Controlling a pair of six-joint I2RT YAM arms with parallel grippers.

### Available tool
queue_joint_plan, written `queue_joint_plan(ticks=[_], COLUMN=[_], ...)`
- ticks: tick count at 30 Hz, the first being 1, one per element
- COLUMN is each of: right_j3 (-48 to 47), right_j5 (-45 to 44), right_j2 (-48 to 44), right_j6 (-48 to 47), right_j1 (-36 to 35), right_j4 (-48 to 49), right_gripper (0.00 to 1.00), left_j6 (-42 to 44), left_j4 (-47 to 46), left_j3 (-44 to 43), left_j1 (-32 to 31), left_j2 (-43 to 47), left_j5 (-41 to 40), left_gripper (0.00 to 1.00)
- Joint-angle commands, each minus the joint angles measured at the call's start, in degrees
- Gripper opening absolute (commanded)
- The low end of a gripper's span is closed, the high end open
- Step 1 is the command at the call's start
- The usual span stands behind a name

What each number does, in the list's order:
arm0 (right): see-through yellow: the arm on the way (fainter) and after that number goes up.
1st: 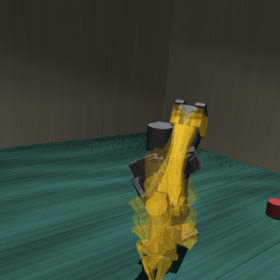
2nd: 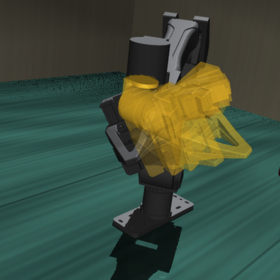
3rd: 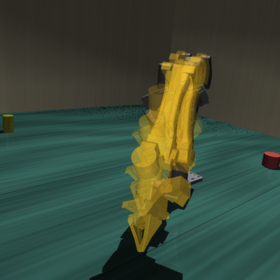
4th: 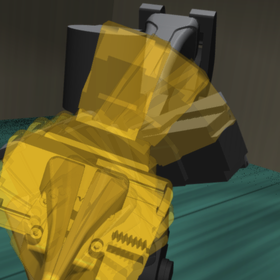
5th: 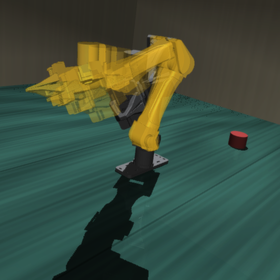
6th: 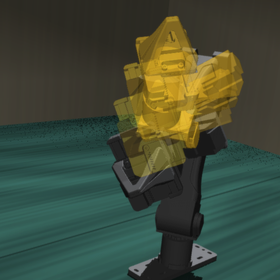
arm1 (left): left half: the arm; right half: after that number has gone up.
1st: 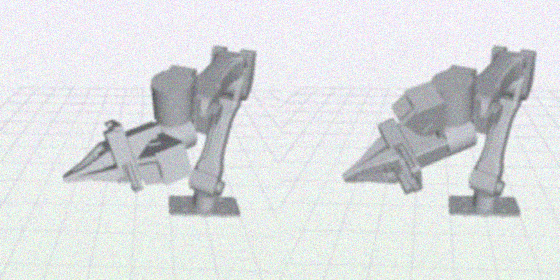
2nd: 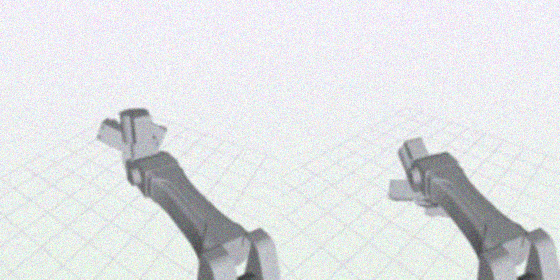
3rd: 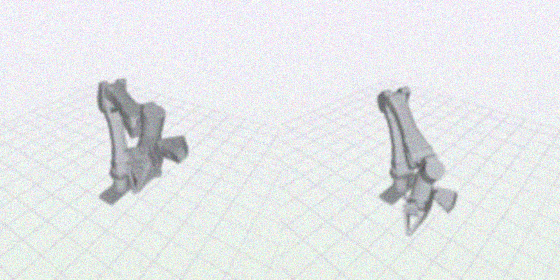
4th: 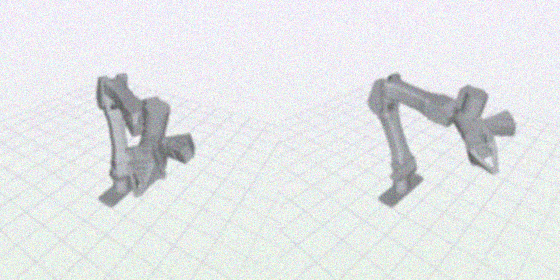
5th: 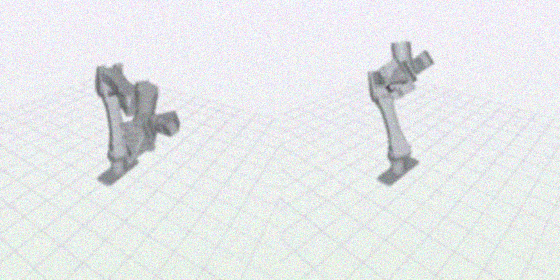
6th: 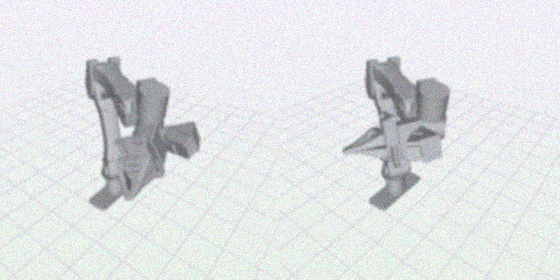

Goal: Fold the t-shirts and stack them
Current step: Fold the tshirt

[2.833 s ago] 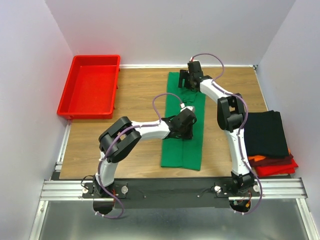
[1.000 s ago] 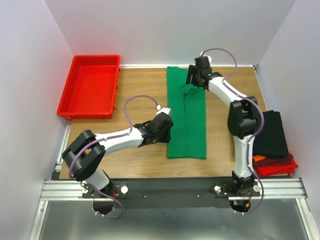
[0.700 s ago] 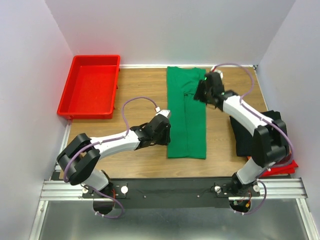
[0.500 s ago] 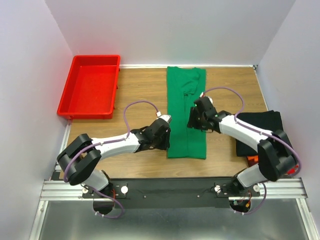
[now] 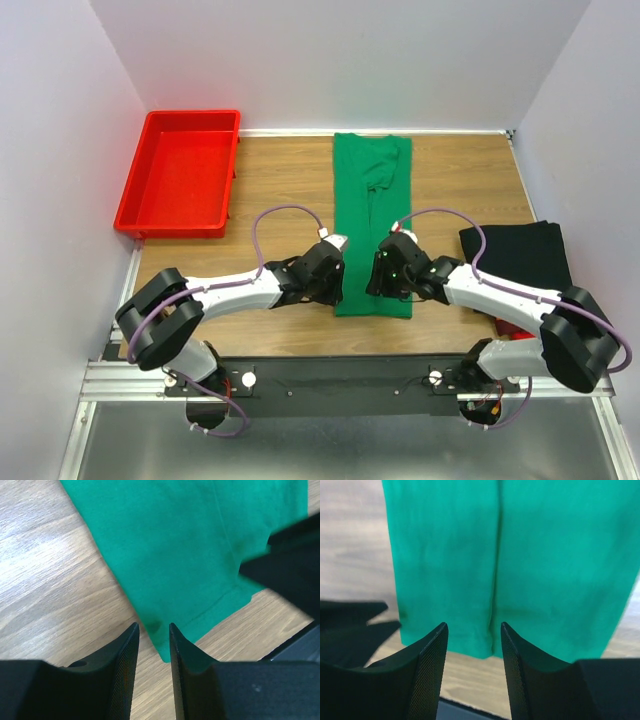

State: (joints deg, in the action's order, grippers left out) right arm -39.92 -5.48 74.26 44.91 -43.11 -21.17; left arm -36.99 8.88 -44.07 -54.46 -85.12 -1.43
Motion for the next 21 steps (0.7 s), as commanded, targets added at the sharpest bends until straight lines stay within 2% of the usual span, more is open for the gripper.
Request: queue_joint_plan(ticks=[1,11,21], right_j3=[2.04,2.13,2.22], right_j5=[0.29,0.29,0.29], right_j2=[-0.52,0.97,2.64], right_j6=[3.52,4.93,5.98], right_j1=[-1.62,-3.56,-5.31], right_j4=[-0.89,-0.89,-0.8], right_gripper=[0.53,0.49,0.47], left_j6=[1.4,1.49,0.87], left_j4=[0.34,0.61,0.43], left_j3=[-0.92,-1.54,-1.19], left_j1=[-0.47,-1.18,-1.35], left_j2=[-0.83,-2.94,-2.59], left_j5=[0.2,-0.68,-1.38], left_gripper=[0.38,0.36,0.25])
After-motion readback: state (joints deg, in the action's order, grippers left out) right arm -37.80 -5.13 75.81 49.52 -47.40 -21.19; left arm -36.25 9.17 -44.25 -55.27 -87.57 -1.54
